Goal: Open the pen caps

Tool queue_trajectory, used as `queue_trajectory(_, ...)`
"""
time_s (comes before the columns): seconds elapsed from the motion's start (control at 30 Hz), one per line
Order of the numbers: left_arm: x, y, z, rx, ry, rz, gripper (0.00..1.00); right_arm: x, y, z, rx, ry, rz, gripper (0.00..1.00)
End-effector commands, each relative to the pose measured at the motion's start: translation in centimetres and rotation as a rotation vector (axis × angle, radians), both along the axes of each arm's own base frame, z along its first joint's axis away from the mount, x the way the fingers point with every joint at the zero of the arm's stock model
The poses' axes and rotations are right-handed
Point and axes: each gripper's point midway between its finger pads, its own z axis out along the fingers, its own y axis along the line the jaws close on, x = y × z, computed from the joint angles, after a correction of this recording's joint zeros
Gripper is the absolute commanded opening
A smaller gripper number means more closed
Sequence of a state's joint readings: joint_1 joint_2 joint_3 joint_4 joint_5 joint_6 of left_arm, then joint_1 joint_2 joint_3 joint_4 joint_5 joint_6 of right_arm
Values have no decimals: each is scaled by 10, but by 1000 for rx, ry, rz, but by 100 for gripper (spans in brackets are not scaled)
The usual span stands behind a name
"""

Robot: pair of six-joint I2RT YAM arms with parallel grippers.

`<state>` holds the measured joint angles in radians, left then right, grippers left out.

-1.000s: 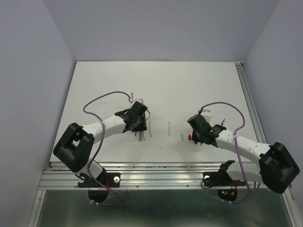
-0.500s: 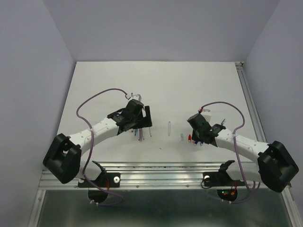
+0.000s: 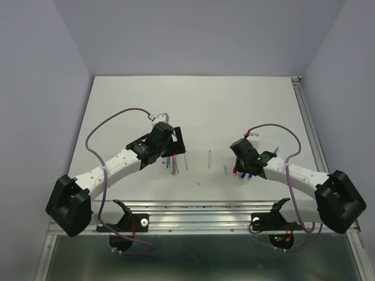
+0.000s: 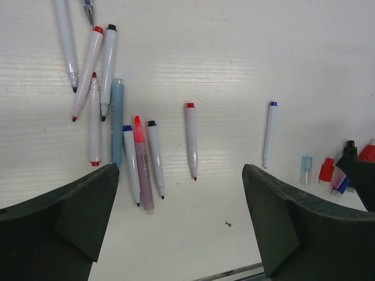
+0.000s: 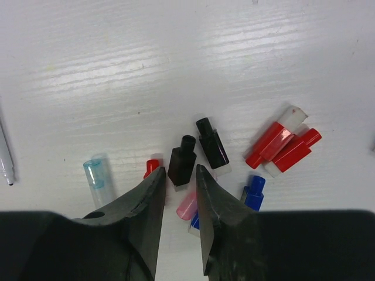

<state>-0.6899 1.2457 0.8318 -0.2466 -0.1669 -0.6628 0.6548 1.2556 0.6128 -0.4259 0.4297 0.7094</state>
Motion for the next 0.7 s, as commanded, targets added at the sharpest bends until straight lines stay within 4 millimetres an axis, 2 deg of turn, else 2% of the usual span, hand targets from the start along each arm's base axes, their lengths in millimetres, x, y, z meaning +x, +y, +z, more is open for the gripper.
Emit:
queue_trajectory(0.0,6,3,21,-11,-53,27,99,21,6,25,28,-81,-43,34)
queue_trajectory(0.1,7,5,23,-4,-55,38,99,21,5,27,31,-80,-51,35)
queue_trajectory(0.23,8,6,28,-8,-70,47,99,22,4,43,53,-116,-69,50)
queue_trajectory(0.33,8,12,38,-20,-104,75,99,23,1,57,70,-147,-85,77)
queue_trajectory(0.37,8,18,46,-31,-128,106,99,24,-1,67,83,-181,-95,88)
queue_trajectory(0.43,9,29,58,-47,-169,175,99,26,-5,82,102,-238,-121,100)
queue_trajectory(0.63,3,71,69,-9,-198,374,99,30,-29,113,87,-357,-242,100)
queue_trajectory(0.67,4,78,75,-20,-217,427,99,30,-36,117,70,-374,-275,100)
